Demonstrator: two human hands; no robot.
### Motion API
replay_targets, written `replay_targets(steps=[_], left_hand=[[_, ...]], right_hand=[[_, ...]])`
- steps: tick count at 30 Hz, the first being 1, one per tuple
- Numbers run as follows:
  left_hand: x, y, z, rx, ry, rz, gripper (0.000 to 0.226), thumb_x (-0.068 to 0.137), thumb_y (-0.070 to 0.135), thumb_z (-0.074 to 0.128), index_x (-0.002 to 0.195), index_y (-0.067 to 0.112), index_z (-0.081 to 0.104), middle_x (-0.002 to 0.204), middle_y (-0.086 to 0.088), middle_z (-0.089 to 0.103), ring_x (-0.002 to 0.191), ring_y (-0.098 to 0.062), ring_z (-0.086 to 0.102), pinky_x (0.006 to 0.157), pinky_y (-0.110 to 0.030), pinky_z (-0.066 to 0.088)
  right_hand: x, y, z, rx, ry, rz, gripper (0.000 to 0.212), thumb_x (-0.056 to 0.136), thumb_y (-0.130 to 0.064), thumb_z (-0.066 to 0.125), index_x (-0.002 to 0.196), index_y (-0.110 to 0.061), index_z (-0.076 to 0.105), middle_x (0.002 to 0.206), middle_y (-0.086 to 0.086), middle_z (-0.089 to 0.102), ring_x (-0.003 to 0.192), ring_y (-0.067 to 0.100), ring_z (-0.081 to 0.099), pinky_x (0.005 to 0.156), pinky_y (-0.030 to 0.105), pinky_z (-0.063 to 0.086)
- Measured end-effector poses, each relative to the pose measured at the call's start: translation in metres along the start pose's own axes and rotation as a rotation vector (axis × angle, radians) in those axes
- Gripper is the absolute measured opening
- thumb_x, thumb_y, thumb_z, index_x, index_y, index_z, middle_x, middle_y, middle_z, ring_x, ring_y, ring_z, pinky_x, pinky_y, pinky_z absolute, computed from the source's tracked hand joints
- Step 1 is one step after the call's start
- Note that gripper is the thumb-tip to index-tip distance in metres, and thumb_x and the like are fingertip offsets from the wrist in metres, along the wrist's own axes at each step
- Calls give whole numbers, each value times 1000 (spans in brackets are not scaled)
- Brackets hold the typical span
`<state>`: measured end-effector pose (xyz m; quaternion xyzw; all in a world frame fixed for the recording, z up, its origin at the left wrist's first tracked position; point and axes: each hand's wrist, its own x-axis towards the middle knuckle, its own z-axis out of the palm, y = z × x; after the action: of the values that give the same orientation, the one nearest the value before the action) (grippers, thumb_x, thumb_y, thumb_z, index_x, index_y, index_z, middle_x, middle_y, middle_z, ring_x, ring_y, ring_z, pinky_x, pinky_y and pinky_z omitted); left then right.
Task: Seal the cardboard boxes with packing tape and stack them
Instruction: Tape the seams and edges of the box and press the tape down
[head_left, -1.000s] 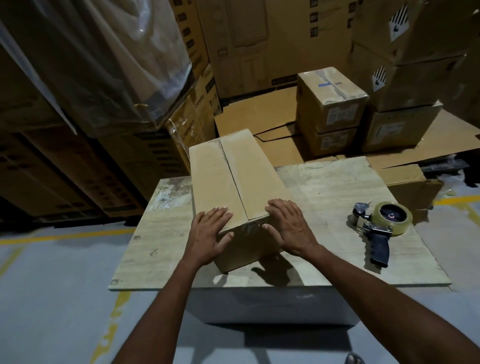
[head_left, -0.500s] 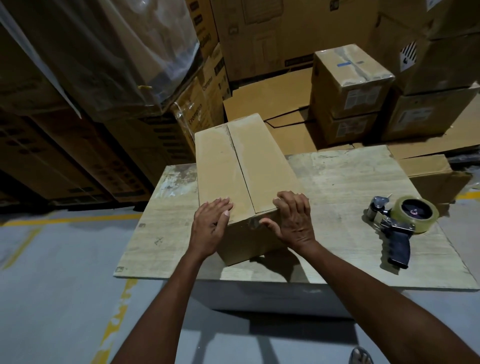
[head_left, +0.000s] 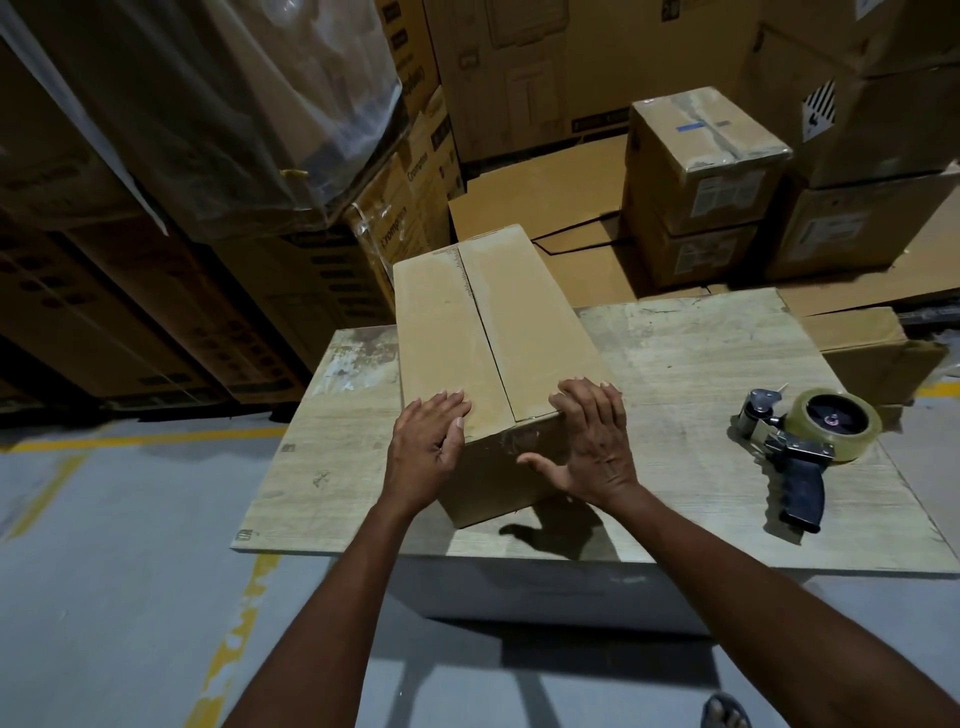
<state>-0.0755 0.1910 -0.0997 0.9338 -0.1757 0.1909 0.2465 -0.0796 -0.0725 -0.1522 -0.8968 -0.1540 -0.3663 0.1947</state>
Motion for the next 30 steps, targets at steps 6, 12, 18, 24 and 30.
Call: replay_targets(steps=[6,12,18,24,30], left_hand=[[-2,1,0,26,-18,-26,44,107,38,35,138,27,63,147,8,57,144,-4,40,124,-38,23],[-2,1,-1,17,-7,-20,45,107,39,34,138,25,64,145,8,58,144,-4,41,123,-35,22],[-2,1,0,9,-7,-16,45,107,38,35,138,25,64,146,8,58,144,-5,41,123,-38,24],[-2,0,-2,11,-34,-28,47,107,41,33,139,26,63,148,9,56,145,-3,39,124,-39,23],[-1,5,-9,-8,-126,-42,47,107,43,33,142,28,59,151,9,52,147,-5,35,125,-38,20]], right_hand=[[10,-29,10,-18,101,197,88,74,-85,66,119,-11,47,128,18,57,126,40,52,119,59,27],[0,-13,9,-73,-29,83,102,70,-88,65,133,-11,42,139,18,46,135,40,44,123,59,22],[-2,-1,-7,-57,-104,13,95,77,-82,67,136,-10,50,145,16,49,139,36,42,125,53,20],[3,-12,-11,-56,-104,76,76,81,-64,77,131,-14,52,139,13,54,134,33,47,121,49,24],[6,-2,-36,-86,-280,2,93,63,-46,95,138,-17,48,144,11,52,138,32,44,119,45,23]])
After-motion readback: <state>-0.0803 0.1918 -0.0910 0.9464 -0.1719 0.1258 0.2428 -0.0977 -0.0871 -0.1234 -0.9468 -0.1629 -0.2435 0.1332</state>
